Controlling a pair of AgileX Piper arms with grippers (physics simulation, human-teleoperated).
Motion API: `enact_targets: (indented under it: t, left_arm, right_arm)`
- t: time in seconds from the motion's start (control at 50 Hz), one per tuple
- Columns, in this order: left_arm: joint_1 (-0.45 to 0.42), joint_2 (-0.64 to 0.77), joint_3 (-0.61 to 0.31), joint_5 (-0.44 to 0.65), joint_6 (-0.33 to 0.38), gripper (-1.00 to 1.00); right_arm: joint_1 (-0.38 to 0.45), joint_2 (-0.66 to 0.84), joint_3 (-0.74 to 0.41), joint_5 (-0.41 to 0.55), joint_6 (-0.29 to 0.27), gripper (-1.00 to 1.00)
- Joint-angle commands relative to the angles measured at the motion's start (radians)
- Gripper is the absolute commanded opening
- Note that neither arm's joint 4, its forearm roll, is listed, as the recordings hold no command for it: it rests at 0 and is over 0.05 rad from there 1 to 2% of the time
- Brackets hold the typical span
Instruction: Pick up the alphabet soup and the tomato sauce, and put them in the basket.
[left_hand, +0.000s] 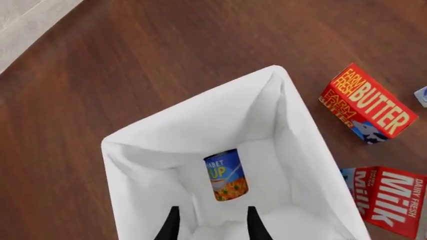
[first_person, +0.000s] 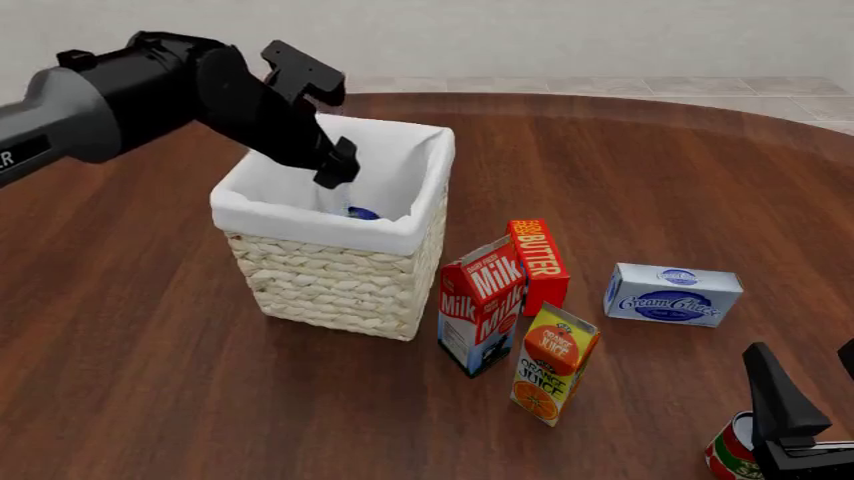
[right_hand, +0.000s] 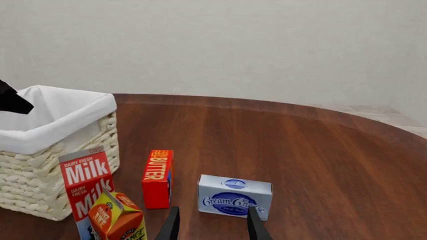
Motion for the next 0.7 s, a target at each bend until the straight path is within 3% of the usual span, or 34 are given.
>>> enact_targets:
  t: [0.02,0.6,0.7]
  left_arm:
    - [-0.016,-0.021,-0.026,0.004,-0.007,1.00]
    - [-0.055,-0.112,-0.070,0.026,-0.008,1.00]
    - [-0.061,-0.158,-0.071,-0.003,-0.040,1.00]
  right_arm:
    - [0.002,-0.001,0.000,0.001,0.000,1.00]
    - [0.004,0.000,0.000,-0.002,-0.005,1.00]
    - [0.004,-0.001,-0.001,-0.002,-0.006,1.00]
